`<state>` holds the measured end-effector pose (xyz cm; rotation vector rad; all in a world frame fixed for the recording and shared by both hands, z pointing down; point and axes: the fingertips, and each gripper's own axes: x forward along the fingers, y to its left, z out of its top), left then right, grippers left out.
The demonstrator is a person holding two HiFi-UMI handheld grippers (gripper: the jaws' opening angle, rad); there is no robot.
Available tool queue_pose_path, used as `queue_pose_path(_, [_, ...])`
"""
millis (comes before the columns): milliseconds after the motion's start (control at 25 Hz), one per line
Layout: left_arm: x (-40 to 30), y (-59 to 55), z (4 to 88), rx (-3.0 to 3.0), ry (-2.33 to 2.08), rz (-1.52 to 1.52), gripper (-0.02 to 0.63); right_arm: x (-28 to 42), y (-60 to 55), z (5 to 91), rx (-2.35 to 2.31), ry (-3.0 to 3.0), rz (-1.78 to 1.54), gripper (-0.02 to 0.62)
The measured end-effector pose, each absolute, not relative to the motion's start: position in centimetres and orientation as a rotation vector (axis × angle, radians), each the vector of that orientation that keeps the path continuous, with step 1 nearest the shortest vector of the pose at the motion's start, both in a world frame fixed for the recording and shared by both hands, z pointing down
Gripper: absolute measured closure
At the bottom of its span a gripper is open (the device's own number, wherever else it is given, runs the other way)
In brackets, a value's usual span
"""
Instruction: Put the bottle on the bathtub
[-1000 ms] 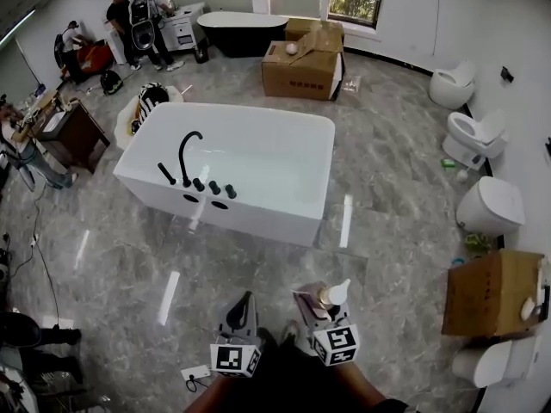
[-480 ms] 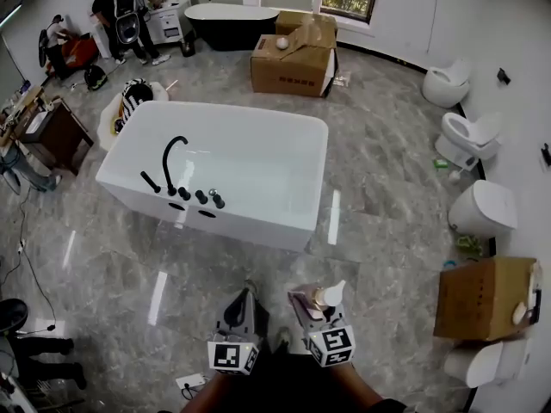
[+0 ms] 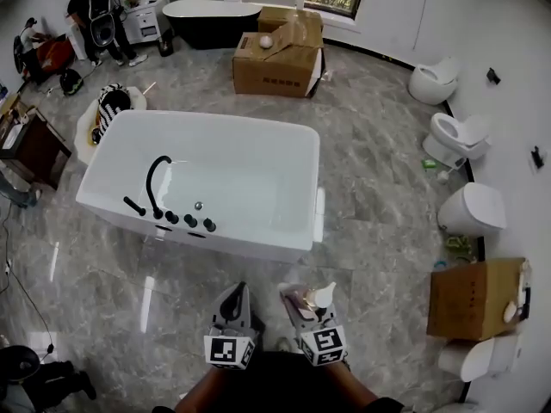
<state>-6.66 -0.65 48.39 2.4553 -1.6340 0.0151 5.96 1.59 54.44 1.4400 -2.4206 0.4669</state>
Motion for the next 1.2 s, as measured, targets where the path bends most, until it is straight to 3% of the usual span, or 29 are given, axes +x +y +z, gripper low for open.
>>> queue_pose_path(560, [-13.3,-10.5,50.2,2.493,-1.531,0.047,0.592,1.3,-8.8,56.4,1.547,-2.3,0.469,0.371])
queue_pose_path(1200, [-11.5,-16.9,50.0,2.488,-1.553,0.074,0.592,2.7,-17.7,61.9,1.485,-2.225,0.545,0.371])
